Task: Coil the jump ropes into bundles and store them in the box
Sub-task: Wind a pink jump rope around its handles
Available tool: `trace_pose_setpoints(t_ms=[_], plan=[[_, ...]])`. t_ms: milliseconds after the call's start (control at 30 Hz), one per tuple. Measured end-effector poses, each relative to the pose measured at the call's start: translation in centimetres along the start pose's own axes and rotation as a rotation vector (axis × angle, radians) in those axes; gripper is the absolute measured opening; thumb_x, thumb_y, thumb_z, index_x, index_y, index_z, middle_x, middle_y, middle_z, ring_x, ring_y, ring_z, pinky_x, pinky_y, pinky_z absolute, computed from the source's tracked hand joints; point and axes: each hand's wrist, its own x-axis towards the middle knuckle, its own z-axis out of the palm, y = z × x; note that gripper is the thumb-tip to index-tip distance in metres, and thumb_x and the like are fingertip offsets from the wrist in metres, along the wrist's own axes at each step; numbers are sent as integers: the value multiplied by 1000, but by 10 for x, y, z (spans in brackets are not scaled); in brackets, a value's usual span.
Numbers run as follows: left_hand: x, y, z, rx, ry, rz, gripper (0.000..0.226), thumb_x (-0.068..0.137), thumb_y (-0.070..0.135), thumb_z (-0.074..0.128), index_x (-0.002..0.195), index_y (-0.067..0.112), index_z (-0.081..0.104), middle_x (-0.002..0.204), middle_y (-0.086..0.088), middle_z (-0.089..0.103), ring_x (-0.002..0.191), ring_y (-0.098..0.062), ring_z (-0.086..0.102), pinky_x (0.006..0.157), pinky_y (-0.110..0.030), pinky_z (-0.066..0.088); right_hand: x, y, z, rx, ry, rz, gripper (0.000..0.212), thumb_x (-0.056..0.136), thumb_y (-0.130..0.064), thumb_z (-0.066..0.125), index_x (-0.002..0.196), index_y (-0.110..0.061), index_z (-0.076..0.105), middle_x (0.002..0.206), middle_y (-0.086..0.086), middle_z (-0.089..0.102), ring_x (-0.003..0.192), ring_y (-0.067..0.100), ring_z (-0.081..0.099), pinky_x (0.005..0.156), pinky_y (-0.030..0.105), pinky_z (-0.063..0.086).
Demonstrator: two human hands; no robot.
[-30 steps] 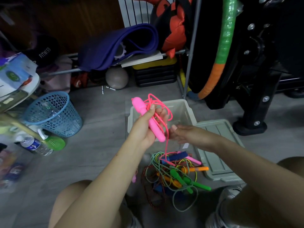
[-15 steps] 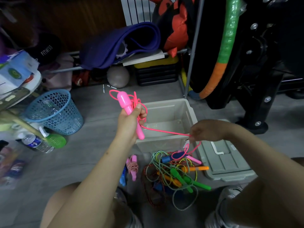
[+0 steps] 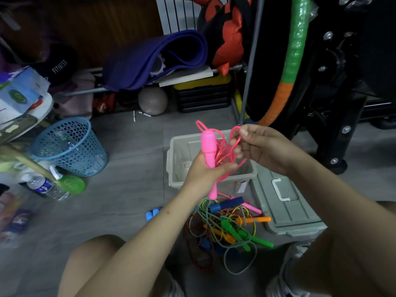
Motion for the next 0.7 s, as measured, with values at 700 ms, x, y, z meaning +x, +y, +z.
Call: trace_pose_setpoints(t_ms=[700], plan=[[23, 10, -15, -453, 251, -208, 8, 94, 6, 52, 89, 9, 57, 69, -3, 63, 55, -7, 63, 52, -20, 51, -10, 40, 0, -721, 52, 404, 43, 95, -49, 36, 116, -20, 62, 115, -5, 64, 107, 11, 60, 96, 31, 46]])
